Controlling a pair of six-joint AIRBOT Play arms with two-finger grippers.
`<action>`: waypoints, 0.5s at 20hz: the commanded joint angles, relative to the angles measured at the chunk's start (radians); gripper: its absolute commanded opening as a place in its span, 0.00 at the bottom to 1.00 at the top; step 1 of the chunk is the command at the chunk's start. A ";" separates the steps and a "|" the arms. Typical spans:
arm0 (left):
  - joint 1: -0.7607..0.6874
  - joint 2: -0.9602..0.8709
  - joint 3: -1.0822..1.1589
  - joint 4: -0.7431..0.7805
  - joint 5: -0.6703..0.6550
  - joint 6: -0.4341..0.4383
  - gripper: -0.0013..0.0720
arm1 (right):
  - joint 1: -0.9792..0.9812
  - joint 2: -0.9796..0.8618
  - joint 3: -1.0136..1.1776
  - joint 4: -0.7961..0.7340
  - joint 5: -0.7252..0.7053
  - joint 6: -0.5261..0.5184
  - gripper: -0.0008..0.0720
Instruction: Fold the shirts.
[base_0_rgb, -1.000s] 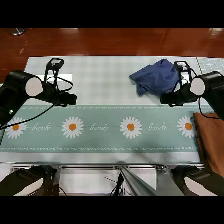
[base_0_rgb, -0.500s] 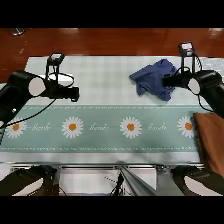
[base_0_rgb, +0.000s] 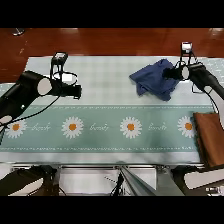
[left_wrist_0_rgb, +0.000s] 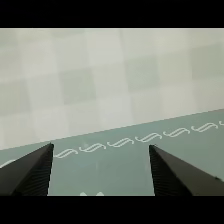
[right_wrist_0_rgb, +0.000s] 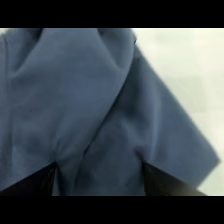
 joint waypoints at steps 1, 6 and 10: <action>0.001 -0.016 0.000 0.001 0.007 -0.005 0.98 | -0.014 -0.122 0.098 0.239 0.111 -0.126 0.83; 0.007 -0.021 0.024 -0.022 -0.143 0.036 0.98 | -0.015 -0.087 0.240 0.367 0.391 -0.319 0.05; 0.049 0.056 0.055 -0.025 -0.397 0.131 0.98 | -0.013 0.101 0.427 0.369 0.460 -0.349 0.05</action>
